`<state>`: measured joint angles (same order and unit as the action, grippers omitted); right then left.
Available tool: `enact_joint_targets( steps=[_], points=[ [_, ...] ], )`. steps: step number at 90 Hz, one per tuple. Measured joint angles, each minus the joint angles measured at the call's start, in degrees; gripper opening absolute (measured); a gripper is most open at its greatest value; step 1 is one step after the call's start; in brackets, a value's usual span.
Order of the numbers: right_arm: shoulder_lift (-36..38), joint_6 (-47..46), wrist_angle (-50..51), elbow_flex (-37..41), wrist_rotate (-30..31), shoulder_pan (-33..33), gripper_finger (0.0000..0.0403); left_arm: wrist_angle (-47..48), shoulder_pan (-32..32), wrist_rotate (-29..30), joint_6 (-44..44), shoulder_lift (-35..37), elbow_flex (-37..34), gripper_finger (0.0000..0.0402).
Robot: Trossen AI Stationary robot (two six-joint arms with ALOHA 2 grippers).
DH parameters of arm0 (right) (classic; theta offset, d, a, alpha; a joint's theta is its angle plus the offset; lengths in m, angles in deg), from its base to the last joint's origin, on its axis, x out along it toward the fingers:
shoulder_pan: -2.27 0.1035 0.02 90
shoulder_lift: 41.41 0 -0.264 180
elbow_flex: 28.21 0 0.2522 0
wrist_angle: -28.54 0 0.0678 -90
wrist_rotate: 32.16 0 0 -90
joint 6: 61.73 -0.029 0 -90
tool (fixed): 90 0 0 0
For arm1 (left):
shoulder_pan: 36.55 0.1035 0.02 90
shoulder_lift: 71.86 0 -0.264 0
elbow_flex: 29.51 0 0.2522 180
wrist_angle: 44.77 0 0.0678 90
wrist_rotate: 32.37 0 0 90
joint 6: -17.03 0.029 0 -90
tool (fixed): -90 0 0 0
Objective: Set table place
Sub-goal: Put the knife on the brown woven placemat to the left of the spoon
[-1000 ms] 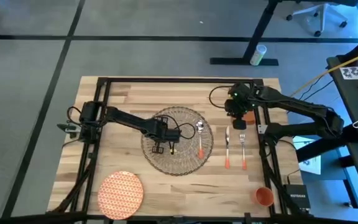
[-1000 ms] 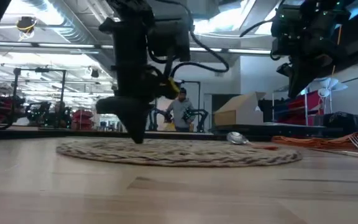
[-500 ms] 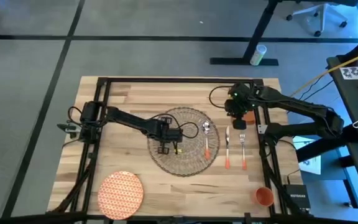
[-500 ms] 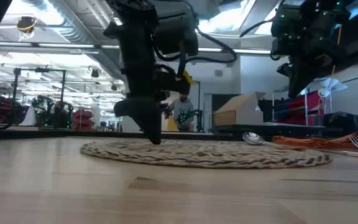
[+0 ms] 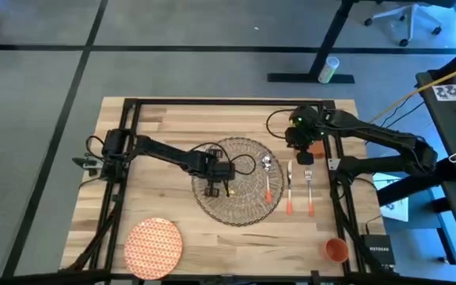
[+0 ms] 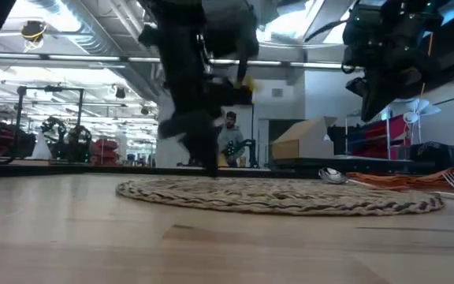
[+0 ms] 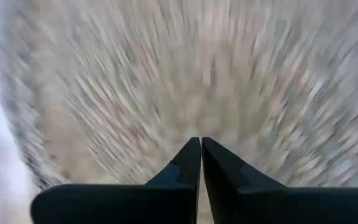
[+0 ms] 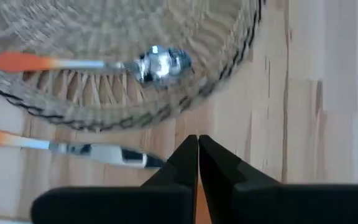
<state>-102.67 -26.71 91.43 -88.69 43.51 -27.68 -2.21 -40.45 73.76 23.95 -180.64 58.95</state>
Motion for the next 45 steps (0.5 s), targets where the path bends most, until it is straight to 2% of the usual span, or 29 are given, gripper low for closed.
enact_joint_targets(
  steps=[16,25,45],
  points=[
    [3.49,4.84,-4.52,-0.02,-0.44,3.30,0.0001,-9.56,0.28,-8.34,0.68,6.04,-3.43,0.0000],
    [6.18,5.57,-6.35,-0.04,-0.01,6.20,0.0001,-12.38,0.28,-9.37,0.76,8.59,-5.16,0.0000],
    [10.88,2.74,-7.24,-0.04,7.15,12.68,0.0001,-20.49,0.42,-10.90,0.33,11.26,-10.56,0.0000]
  ],
)
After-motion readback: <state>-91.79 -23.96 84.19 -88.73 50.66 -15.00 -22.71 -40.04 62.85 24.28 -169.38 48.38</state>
